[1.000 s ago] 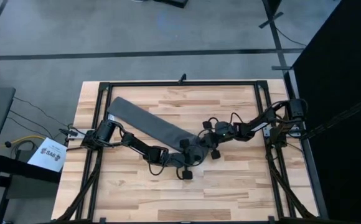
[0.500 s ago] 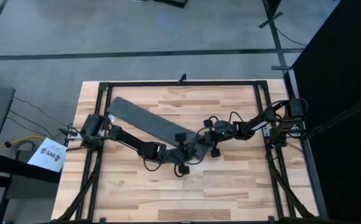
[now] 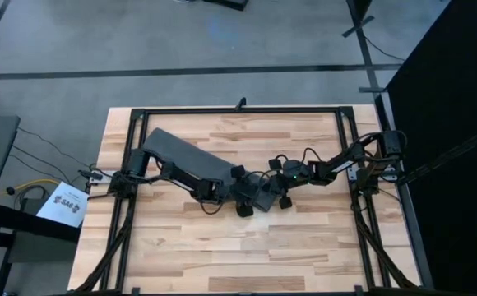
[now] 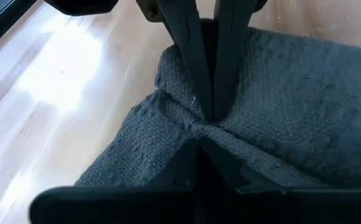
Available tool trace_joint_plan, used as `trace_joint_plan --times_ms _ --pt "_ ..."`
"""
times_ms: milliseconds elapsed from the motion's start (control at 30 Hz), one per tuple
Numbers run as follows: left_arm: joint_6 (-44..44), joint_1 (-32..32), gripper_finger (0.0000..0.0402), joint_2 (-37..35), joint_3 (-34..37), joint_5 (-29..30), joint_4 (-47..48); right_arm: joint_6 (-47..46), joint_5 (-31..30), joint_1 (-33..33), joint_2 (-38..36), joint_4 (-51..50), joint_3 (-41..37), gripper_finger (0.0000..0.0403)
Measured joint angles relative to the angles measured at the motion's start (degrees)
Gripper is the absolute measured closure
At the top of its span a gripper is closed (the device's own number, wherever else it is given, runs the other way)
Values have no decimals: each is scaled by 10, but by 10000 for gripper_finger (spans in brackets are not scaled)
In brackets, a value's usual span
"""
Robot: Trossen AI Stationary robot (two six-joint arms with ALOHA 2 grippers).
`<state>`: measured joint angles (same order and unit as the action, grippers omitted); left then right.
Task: Roll towel
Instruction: Roll the gray towel
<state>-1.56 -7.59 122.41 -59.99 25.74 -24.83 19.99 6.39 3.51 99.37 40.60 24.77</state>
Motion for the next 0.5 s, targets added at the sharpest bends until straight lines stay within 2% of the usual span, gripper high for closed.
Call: trace_joint_plan --times_ms 333,500 --pt "0 -3 396 2 0 2 27 25 28 21 -75 -25 0 403" --pt "6 -6 396 3 0 10 31 22 65 39 -52 -36 0 403"
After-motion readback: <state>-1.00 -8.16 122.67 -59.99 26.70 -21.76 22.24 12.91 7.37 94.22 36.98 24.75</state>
